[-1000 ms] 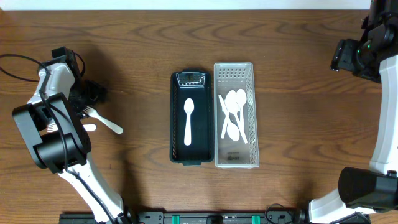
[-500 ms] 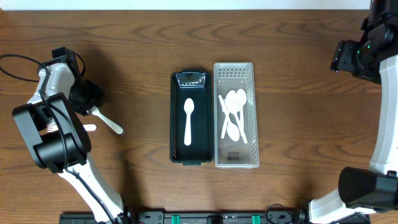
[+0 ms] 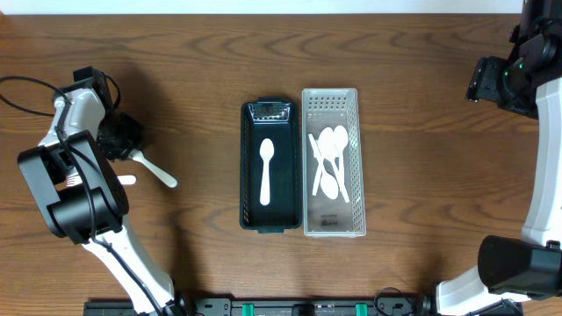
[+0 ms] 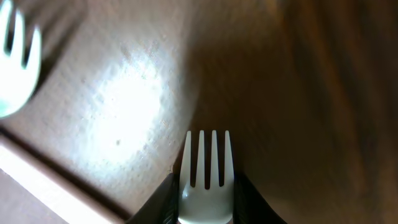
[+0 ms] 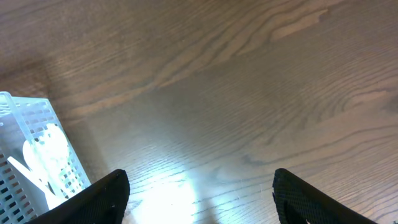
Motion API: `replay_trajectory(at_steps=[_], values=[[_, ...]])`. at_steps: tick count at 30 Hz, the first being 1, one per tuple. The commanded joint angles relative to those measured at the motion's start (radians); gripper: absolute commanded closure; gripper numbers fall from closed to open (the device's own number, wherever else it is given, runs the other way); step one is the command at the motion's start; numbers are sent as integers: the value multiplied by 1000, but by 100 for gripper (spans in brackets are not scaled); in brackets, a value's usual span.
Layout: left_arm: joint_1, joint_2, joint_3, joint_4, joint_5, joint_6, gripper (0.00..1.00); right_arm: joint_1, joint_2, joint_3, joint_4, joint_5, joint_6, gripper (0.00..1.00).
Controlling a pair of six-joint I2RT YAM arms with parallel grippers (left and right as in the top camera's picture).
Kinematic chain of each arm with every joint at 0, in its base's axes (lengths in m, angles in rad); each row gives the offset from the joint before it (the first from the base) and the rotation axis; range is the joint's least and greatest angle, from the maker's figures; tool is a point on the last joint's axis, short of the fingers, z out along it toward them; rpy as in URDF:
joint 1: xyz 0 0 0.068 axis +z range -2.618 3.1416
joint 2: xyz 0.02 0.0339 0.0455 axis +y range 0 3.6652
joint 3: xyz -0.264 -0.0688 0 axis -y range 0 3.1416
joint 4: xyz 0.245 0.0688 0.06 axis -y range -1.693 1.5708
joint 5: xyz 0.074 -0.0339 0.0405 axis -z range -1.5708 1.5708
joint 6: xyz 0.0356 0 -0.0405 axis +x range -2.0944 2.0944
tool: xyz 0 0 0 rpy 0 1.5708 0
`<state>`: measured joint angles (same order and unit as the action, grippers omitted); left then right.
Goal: Pack container
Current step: 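Carry the fork into the green basket and release it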
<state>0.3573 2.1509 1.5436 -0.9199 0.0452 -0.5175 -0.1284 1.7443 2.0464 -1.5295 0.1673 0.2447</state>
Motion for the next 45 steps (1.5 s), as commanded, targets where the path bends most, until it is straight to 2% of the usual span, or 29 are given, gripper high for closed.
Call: replay_trajectory(at_steps=[1, 5, 11, 16, 20, 26, 39, 43, 45], values=[[-6, 22, 23, -64, -3, 23, 94, -7, -14, 1, 0, 1, 13, 23], [-42, -70, 67, -130, -3, 43, 94, -7, -14, 1, 6, 0, 13, 23], [-178, -328, 77, -165, -2, 57, 94, -7, -14, 1, 12, 0, 13, 23], [-387, -524, 77, -167, 0, 56, 94, -7, -14, 1, 17, 0, 12, 23], [-592, -597, 77, -148, 0, 56, 94, -7, -14, 1, 22, 0, 12, 23], [-790, -550, 76, -134, -33, 57, 94, -7, -14, 1, 15, 0, 0, 23], [-830, -222, 76, -122, -32, 61, 93, -7, -14, 1, -6, 0, 0, 23], [-830, -143, 76, -126, -30, 61, 73, -7, -14, 1, -9, 0, 0, 23], [-830, -127, 76, -127, -30, 61, 71, -7, -14, 1, -9, 0, 0, 23]])
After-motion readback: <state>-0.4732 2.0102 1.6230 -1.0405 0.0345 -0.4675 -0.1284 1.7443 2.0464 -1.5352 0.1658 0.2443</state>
